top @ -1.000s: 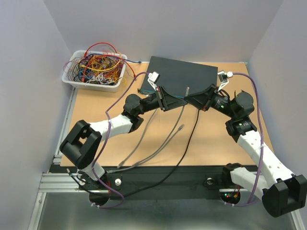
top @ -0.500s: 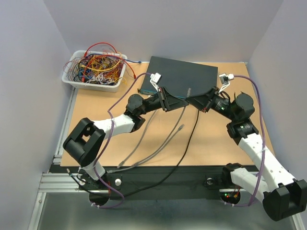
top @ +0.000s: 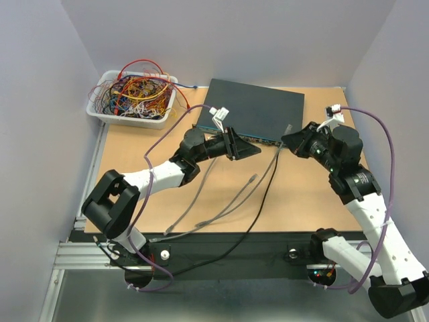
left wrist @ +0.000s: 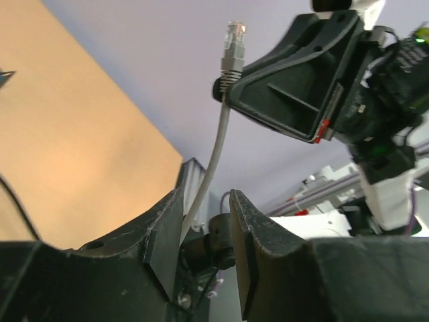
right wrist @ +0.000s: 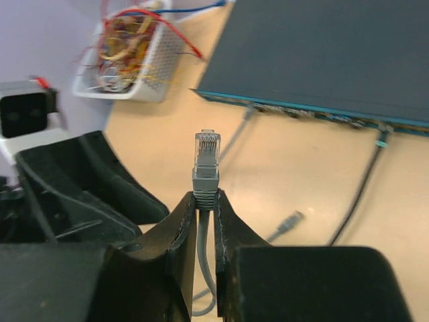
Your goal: Insert the plug into the switch port
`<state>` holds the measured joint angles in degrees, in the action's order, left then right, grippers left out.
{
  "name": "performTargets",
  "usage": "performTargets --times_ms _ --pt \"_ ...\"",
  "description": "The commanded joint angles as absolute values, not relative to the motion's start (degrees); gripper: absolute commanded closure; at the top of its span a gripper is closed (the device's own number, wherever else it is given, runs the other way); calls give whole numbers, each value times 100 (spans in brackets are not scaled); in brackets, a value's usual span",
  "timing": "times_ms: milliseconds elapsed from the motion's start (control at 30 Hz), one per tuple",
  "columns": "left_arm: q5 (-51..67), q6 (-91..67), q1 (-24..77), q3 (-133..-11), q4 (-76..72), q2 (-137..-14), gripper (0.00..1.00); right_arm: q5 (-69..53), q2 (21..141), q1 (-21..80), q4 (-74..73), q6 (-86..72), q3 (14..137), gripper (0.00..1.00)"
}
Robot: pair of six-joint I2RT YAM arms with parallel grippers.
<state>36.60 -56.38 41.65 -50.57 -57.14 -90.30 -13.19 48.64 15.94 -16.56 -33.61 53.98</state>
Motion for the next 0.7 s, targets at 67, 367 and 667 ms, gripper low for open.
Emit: performTargets --times_ms 67,367,667 --pt "2718 -4185 4061 -5237 -3767 -8386 55 541 5157 1626 -3652 -2936 6194 99" --pt "1353 -3006 3605 -6457 -2347 -8761 55 914 6354 1328 -4220 -2892 5925 100" --pt "1186 -2294 2945 -8524 -1626 -10412 58 -360 7715 264 -3367 -2637 5598 100"
